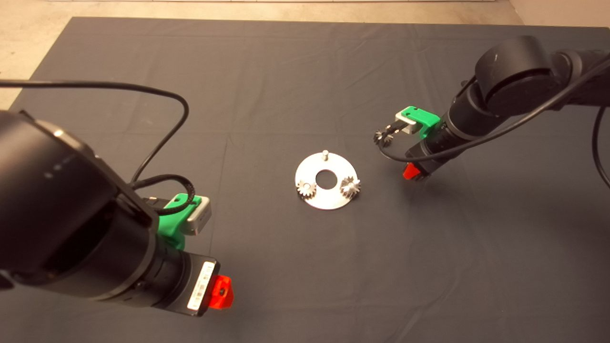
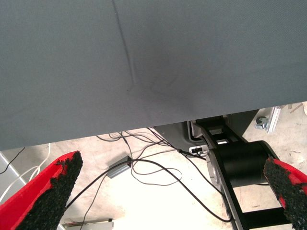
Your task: Remove an incorrectly installed larger gear and replace it with the correct smaller gear
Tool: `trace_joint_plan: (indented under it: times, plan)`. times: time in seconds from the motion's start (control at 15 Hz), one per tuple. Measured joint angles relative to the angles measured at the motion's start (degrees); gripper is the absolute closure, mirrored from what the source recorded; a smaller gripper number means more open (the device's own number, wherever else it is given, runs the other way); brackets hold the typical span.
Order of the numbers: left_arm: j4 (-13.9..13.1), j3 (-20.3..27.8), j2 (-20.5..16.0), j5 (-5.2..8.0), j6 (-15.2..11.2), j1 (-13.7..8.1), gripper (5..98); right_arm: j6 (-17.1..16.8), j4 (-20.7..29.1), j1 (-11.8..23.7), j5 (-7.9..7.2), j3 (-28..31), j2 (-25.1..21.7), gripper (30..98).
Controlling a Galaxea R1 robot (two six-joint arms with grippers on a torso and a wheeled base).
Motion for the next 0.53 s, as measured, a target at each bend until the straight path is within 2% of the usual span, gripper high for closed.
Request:
trace_joint_plan:
  times: [0.33, 0.53]
  plan:
    - [0.0, 0.0, 0.0, 0.0, 0.0, 0.2, 5.4, 0.6, -0.5, -3.6, -0.02, 0.0, 0.0, 78.9]
    - [0.0, 0.0, 0.0, 0.02, 0.0, 0.2, 5.4, 0.6, -1.3, -4.0, 0.0, 0.0, 0.0, 78.9]
